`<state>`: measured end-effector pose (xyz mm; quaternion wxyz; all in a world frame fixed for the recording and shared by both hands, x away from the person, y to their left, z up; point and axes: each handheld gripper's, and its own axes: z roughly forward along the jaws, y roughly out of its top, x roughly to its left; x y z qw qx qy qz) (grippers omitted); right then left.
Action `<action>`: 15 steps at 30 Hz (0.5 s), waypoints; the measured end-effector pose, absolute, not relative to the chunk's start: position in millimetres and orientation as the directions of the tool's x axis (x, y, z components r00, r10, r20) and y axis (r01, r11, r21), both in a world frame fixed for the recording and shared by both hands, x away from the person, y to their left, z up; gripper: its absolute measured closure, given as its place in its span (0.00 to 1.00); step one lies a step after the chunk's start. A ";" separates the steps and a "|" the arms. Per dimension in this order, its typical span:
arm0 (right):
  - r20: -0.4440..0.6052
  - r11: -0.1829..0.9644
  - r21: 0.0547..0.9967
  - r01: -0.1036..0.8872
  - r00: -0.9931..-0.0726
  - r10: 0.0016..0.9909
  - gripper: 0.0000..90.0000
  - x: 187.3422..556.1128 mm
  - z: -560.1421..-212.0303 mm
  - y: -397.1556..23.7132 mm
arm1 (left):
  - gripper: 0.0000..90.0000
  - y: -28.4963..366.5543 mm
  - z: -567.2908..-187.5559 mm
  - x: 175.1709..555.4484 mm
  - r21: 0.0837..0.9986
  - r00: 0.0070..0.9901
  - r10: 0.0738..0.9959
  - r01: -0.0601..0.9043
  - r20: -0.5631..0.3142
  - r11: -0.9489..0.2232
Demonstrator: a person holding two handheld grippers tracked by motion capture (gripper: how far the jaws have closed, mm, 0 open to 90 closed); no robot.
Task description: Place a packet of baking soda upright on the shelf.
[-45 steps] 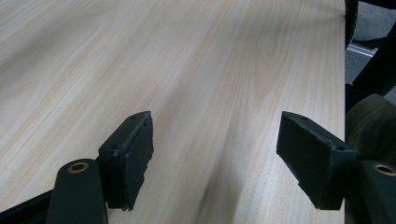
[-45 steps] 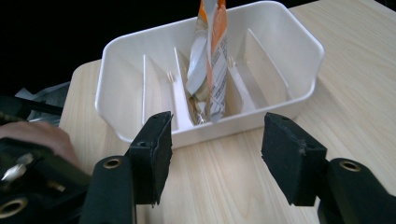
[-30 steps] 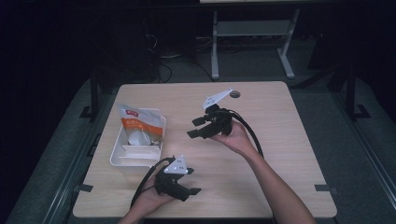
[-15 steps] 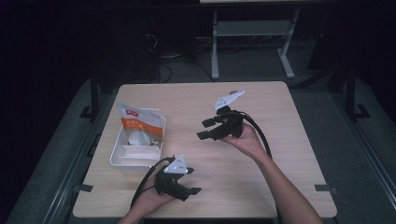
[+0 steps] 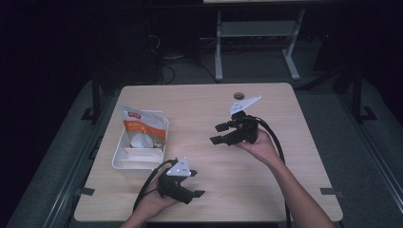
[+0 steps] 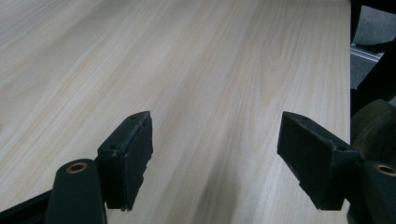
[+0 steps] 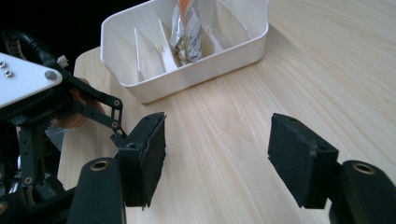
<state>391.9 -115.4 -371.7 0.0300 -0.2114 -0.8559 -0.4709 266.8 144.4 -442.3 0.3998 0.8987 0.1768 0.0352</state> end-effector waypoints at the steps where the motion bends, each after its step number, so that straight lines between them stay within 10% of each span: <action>1: 0.250 0.467 0.794 0.390 -0.909 0.334 0.40 391.9 -371.7 -115.4 | 0.29 144.4 -442.4 266.8 0.731 0.935 0.347 0.290 -0.078 -0.618; 15: 0.256 0.466 0.785 0.408 -0.899 0.356 0.36 385.3 -374.8 -138.2 | 0.29 145.6 -441.9 268.0 0.736 0.931 0.355 0.297 -0.081 -0.609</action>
